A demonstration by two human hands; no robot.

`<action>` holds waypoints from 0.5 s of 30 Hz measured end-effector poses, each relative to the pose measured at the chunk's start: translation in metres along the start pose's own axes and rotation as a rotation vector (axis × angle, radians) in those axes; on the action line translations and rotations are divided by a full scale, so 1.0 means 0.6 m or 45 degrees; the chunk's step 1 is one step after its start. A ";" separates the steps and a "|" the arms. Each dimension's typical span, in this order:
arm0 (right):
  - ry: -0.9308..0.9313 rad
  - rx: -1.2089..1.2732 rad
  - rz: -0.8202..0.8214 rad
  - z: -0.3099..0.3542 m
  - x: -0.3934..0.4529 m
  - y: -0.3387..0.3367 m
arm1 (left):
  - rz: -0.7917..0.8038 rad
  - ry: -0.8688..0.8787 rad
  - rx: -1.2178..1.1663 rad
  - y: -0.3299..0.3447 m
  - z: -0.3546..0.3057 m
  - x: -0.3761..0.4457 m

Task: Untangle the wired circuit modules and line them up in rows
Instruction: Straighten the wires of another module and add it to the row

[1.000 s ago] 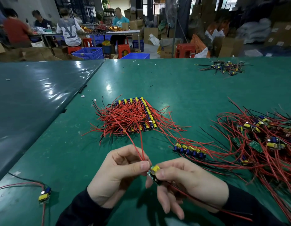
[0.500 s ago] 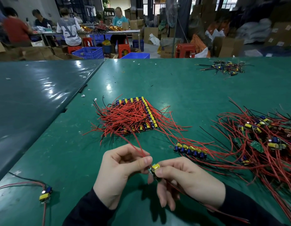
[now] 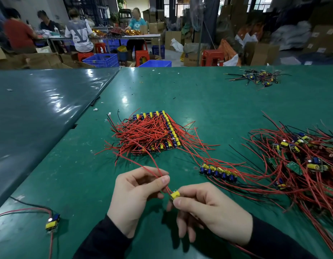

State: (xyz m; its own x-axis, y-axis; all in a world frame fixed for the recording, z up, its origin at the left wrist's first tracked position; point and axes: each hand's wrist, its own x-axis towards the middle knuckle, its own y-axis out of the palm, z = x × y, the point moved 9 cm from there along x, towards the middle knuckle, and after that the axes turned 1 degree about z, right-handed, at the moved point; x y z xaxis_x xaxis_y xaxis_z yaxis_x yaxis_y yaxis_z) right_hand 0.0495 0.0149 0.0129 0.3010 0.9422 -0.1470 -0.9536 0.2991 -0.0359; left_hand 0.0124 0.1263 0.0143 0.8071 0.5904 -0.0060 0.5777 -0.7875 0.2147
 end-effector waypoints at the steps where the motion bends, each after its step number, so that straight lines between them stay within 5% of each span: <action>1: 0.005 -0.009 0.002 0.000 0.000 0.000 | -0.006 0.007 0.006 -0.002 -0.001 0.001; 5: -0.049 -0.145 -0.076 0.000 -0.002 -0.004 | -0.088 0.124 0.136 -0.009 -0.009 -0.001; 11: -0.026 -0.119 -0.114 -0.006 0.001 -0.008 | 0.019 0.017 -0.008 -0.005 -0.008 0.004; 15: -0.082 -0.454 -0.314 -0.003 -0.004 -0.029 | 0.108 0.066 -0.021 0.002 -0.023 0.002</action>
State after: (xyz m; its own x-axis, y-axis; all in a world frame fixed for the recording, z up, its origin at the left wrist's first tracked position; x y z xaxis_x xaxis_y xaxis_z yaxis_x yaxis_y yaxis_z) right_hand 0.0657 0.0074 0.0123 0.5094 0.8600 -0.0297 -0.7935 0.4560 -0.4030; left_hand 0.0122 0.1287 0.0282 0.8455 0.5302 0.0633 0.5050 -0.8325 0.2280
